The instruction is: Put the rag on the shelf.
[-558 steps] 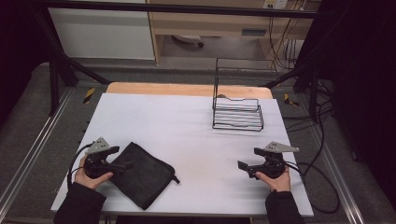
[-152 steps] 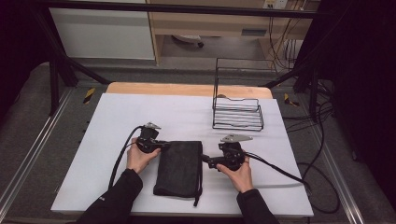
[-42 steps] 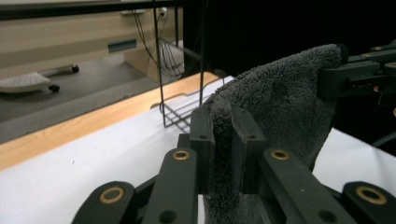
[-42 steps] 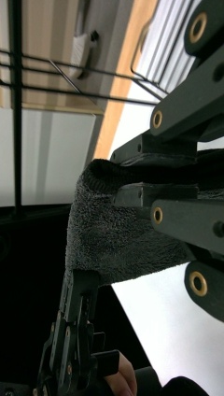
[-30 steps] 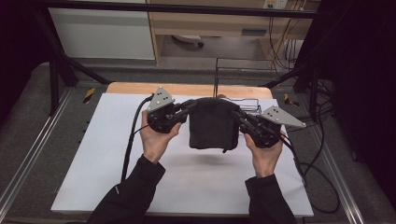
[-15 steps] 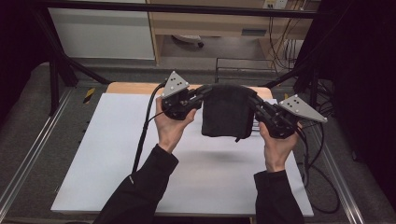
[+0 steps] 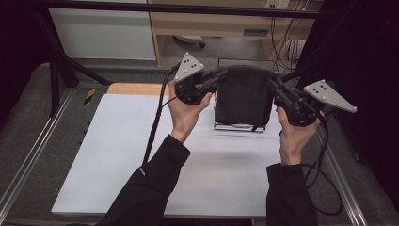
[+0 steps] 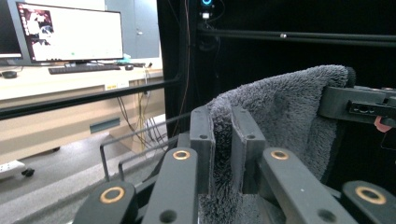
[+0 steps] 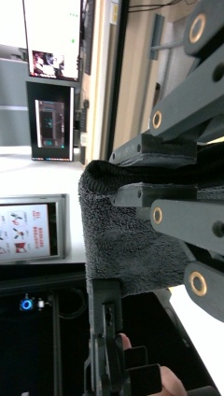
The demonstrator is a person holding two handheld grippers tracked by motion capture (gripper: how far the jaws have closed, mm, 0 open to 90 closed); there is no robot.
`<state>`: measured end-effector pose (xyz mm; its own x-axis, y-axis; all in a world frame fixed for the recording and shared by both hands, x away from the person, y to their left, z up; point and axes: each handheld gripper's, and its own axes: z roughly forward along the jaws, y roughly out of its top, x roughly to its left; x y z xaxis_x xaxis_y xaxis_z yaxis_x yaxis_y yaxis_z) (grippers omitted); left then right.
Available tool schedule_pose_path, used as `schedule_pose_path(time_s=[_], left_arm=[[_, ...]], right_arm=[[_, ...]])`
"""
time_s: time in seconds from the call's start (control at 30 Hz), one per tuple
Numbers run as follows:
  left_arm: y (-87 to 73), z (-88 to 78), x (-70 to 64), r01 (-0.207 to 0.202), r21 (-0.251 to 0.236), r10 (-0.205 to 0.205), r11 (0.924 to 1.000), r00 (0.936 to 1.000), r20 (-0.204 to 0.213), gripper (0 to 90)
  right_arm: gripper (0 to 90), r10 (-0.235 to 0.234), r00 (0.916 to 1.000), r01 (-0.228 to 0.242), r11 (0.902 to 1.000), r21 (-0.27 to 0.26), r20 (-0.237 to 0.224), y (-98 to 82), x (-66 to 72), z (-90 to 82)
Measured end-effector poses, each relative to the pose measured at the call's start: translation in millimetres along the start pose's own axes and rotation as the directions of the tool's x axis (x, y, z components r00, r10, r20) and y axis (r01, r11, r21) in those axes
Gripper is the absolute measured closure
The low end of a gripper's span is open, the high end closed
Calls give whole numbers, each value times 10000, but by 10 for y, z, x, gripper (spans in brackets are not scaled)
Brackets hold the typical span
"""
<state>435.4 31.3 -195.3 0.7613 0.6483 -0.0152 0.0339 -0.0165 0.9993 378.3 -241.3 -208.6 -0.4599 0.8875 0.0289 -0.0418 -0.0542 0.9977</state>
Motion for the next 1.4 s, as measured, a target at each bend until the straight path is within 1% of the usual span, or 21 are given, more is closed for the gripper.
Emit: schedule_pose_path(time_s=[0.17,0.23,0.33,0.4,0.5,0.57,0.8,0.87,0.93,0.97,1.13,1.27,1.33,1.37,1.4], left_arm=[[157,93,-1,-121,-56,120,9999,9999,-82,804],[225,129,-6,-150,-37,150,9999,9997,-176,804],[323,169,-22,-400,-31,398,9992,9987,-325,804],[383,200,-21,-419,-42,417,9991,9983,-419,804],[464,252,0,-310,-88,306,9995,9984,-467,804],[513,286,12,-457,-84,452,9989,9974,-560,804],[667,394,80,-549,-294,525,9981,9956,-778,804],[713,410,109,-515,-371,483,9980,9955,-818,804],[757,426,135,-576,-369,541,9977,9944,-903,804],[777,431,156,-622,-416,578,9972,9931,-1017,804],[856,482,232,-400,-544,329,9977,9915,-1260,804],[909,529,313,-304,-506,229,9983,9896,-1422,804],[930,557,350,-167,-589,80,9981,9893,-1453,804],[938,573,364,-152,-608,62,9980,9892,-1464,804],[944,586,376,-221,-590,131,9980,9888,-1486,804]], right_arm=[[822,-157,9998,160,9996,-229,153,157,-61,32],[822,-198,9996,203,9994,-268,192,211,-87,53],[822,-177,9996,185,9992,-367,218,281,-130,88],[822,-190,9996,198,9990,-413,208,325,-154,112],[822,-236,9995,247,9984,-503,224,383,-192,161],[822,-226,9995,239,9981,-571,243,415,-219,194],[822,-170,9993,199,9960,-866,336,547,-324,356],[822,-138,9994,166,9954,-942,303,589,-348,406],[822,-213,9993,243,9947,-996,315,631,-361,452],[822,-241,9992,273,9943,-1026,324,649,-364,474],[822,-375,9988,407,9936,-1058,324,736,-385,619],[822,-398,9985,435,9935,-1050,363,780,-409,731],[821,-365,9988,398,9935,-1070,330,792,-426,776],[822,-380,9987,414,9934,-1074,338,799,-434,795],[822,-379,9987,415,9932,-1086,343,804,-444,813]])
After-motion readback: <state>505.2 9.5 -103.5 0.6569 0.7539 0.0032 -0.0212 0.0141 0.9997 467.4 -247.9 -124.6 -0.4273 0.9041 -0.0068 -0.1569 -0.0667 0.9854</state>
